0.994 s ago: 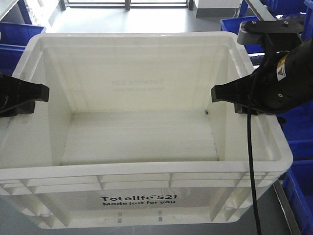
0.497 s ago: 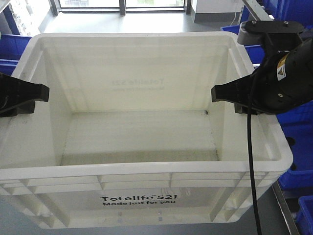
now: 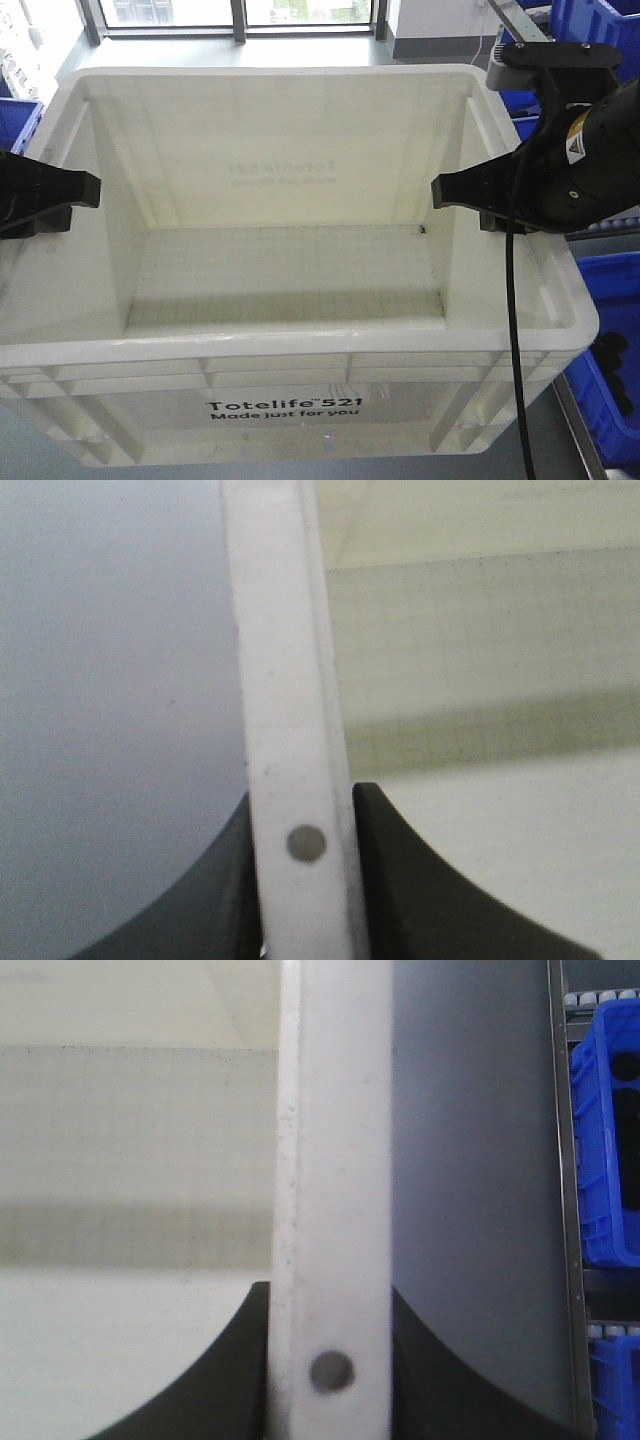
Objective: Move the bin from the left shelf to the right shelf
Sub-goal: 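Keep gripping the tote rims while the base drives across the room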
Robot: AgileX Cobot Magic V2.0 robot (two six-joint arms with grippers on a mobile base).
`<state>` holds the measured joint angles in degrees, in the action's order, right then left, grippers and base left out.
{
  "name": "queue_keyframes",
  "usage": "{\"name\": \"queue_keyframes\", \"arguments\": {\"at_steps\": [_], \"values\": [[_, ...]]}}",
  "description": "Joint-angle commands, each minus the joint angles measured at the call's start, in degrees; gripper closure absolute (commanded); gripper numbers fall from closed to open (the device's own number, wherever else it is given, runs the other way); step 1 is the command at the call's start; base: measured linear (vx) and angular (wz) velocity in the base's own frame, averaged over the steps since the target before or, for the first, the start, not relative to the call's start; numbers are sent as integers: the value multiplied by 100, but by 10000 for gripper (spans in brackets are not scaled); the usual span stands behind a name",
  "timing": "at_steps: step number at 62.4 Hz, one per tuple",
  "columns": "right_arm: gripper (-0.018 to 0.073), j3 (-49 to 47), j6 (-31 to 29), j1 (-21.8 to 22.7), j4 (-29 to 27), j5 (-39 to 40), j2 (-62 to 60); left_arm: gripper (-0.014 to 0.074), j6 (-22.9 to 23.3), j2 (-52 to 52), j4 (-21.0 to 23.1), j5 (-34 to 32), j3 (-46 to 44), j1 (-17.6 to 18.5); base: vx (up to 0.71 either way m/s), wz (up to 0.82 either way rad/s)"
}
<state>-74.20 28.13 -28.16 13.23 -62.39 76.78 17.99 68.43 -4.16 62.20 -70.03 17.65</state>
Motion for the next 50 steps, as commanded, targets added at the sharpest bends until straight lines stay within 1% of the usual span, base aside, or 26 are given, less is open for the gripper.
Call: {"name": "queue_keyframes", "arguments": {"at_steps": [1,50], "values": [[477,-213,20,89,899,266,-247,468,-70,-238,-450,-251,-209,-17,40,-4],[477,-213,20,89,899,260,-247,468,-70,-239,-450,-253,-209,-17,41,-2]]}}
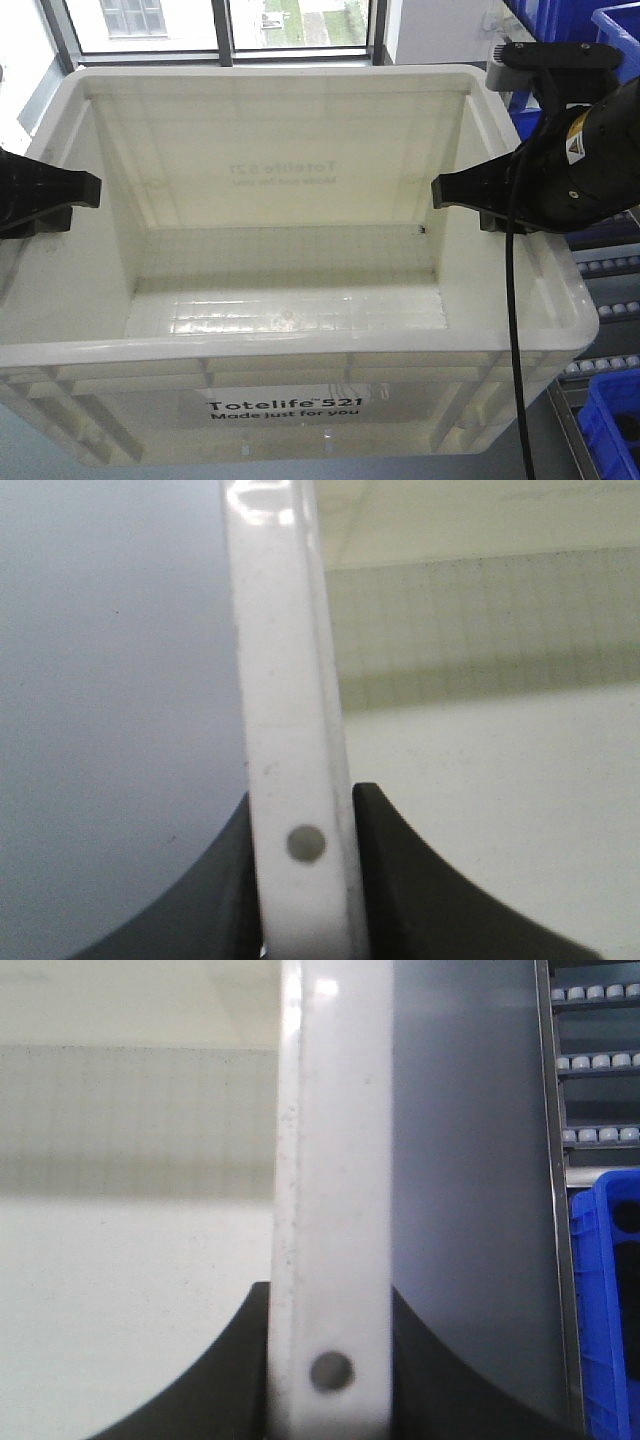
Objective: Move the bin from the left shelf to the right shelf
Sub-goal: 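Keep gripping the tote rims while the base drives across the room, then keep holding the tote level while the base turns toward the other shelf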
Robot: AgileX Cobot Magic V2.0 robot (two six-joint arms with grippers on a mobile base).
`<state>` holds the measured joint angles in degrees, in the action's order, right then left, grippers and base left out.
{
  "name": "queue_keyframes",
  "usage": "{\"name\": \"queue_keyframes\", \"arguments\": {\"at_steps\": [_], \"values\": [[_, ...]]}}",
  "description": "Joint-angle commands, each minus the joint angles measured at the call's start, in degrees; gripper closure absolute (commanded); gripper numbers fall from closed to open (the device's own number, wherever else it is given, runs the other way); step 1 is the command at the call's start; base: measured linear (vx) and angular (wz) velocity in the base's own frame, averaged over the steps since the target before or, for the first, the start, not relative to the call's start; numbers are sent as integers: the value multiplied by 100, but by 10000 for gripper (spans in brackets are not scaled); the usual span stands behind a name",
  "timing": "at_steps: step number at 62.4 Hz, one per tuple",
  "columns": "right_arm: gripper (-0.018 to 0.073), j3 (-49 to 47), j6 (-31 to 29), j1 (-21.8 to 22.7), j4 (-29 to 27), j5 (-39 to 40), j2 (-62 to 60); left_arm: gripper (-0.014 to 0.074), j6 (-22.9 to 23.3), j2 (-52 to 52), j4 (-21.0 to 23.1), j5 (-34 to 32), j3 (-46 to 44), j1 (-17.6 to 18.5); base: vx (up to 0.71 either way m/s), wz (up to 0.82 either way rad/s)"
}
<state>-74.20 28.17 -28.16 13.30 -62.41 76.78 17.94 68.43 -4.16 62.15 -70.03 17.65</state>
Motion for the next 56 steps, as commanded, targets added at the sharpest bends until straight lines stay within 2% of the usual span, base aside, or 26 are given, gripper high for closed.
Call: {"name": "queue_keyframes", "arguments": {"at_steps": [1,56], "values": [[477,-213,16,89,892,261,-247,468,-65,-239,-450,-248,-209,-17,39,2],[477,-213,16,89,892,267,-247,468,-65,-239,-450,-247,-209,-17,36,5]]}}
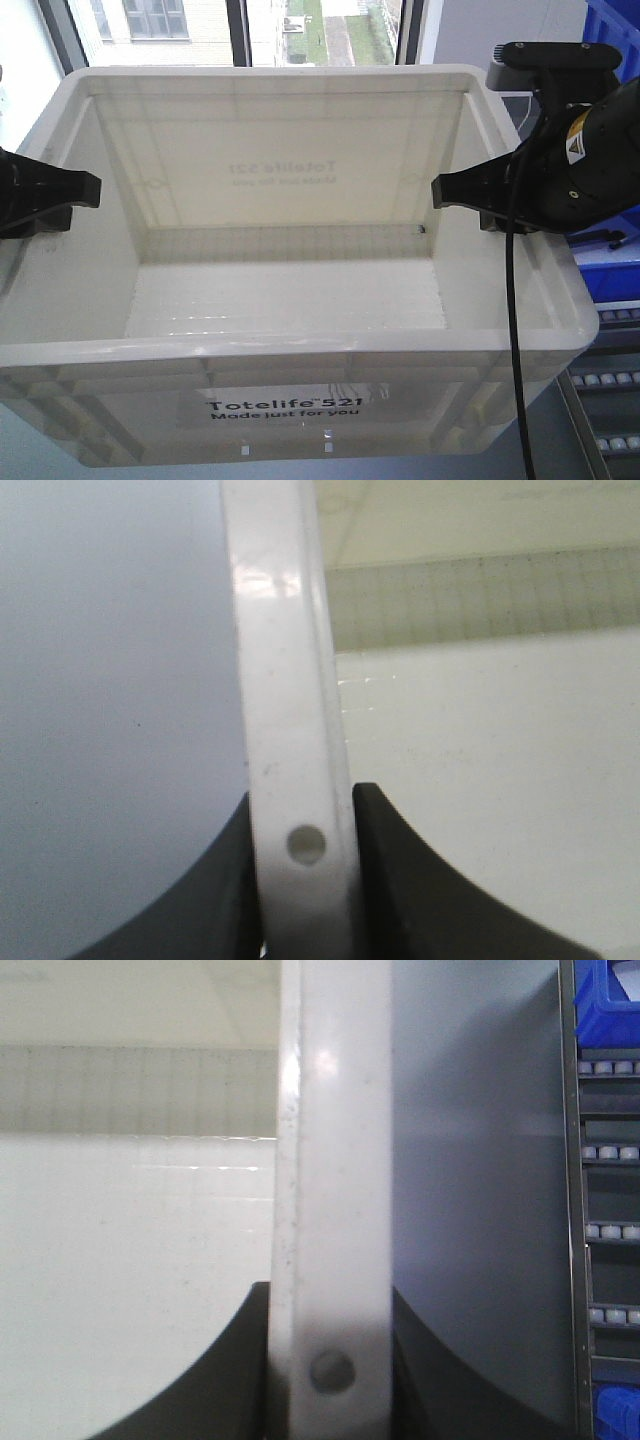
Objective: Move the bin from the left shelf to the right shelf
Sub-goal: 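Keep holding the tote level while the base turns toward the other shelf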
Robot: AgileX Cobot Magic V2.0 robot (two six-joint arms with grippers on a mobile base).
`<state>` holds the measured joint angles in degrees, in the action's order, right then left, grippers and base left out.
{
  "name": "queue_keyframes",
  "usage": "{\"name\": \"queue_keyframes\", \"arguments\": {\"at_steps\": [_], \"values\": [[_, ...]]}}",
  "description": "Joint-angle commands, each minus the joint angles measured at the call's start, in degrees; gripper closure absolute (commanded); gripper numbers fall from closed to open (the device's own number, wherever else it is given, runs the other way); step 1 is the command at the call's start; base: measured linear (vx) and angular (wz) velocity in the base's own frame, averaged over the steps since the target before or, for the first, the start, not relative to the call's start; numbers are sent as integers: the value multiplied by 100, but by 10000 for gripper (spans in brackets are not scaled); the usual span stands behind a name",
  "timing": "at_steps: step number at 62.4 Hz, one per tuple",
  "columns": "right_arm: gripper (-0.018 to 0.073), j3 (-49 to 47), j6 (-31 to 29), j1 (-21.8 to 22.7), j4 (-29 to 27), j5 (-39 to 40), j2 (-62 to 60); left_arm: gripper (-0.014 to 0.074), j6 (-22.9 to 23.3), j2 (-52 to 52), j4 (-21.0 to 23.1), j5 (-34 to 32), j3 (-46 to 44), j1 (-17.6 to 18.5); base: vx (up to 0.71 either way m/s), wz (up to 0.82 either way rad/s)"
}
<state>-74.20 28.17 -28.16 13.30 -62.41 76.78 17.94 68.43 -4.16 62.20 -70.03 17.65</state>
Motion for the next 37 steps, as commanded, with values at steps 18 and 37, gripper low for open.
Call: {"name": "queue_keyframes", "arguments": {"at_steps": [18,37], "values": [[477,-213,16,89,892,267,-247,468,-65,-239,-450,-252,-209,-17,31,5],[477,-213,16,89,892,267,-247,468,-65,-239,-450,-252,-209,-17,30,1]]}}
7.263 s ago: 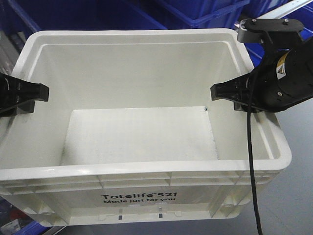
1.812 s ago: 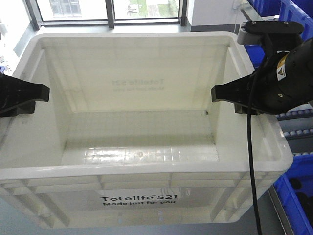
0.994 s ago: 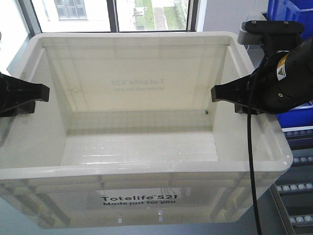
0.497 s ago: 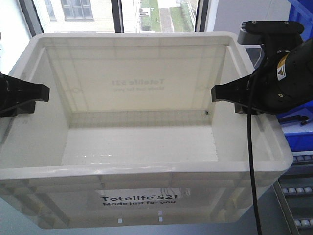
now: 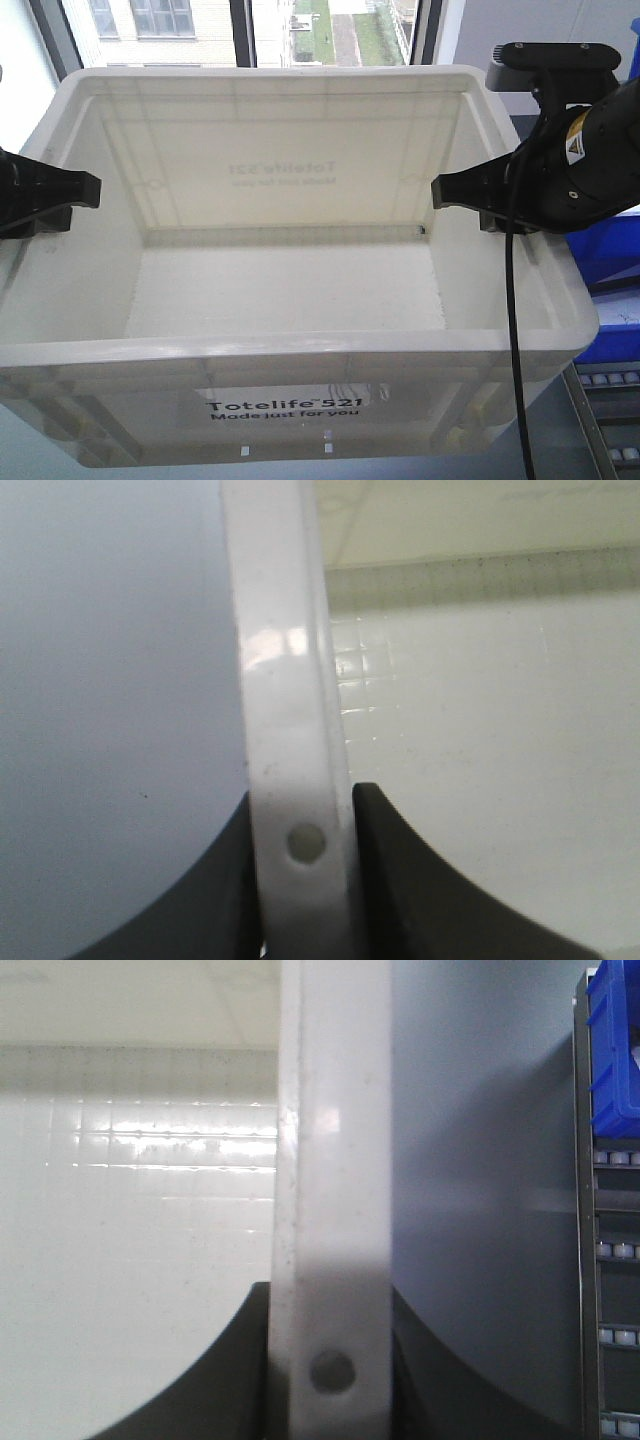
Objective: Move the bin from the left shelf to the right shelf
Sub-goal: 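Keep holding the tote level while the base turns toward the other shelf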
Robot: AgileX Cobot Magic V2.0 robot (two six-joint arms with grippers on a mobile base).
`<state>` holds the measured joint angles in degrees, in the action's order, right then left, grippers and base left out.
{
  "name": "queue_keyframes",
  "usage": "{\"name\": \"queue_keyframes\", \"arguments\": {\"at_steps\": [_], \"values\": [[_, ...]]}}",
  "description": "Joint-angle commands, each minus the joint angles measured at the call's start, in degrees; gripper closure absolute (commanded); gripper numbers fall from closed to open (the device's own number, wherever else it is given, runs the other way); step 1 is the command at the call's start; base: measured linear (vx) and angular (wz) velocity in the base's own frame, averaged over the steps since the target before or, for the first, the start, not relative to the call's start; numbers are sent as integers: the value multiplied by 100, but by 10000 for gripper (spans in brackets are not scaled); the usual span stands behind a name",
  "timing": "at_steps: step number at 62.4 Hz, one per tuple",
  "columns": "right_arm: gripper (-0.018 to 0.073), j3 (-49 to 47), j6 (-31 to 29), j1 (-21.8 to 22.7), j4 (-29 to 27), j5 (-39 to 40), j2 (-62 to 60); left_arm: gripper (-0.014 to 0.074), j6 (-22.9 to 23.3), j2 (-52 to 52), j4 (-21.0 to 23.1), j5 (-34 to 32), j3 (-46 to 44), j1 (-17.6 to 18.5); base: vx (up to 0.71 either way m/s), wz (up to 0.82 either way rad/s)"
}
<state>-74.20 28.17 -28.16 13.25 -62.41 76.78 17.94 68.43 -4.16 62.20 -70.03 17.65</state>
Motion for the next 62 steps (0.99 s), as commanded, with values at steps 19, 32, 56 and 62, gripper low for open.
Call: {"name": "queue_keyframes", "arguments": {"at_steps": [19,32,56,62], "values": [[477,-213,16,89,898,260,-247,468,-65,-239,-450,-252,-209,-17,28,-3],[477,-213,16,89,898,266,-247,468,-65,-239,-450,-252,-209,-17,25,-4],[477,-213,16,89,898,266,-247,468,-65,-239,-450,-252,-209,-17,21,-1],[477,-213,16,89,898,266,-247,468,-65,-239,-450,-252,-209,-17,19,4]]}}
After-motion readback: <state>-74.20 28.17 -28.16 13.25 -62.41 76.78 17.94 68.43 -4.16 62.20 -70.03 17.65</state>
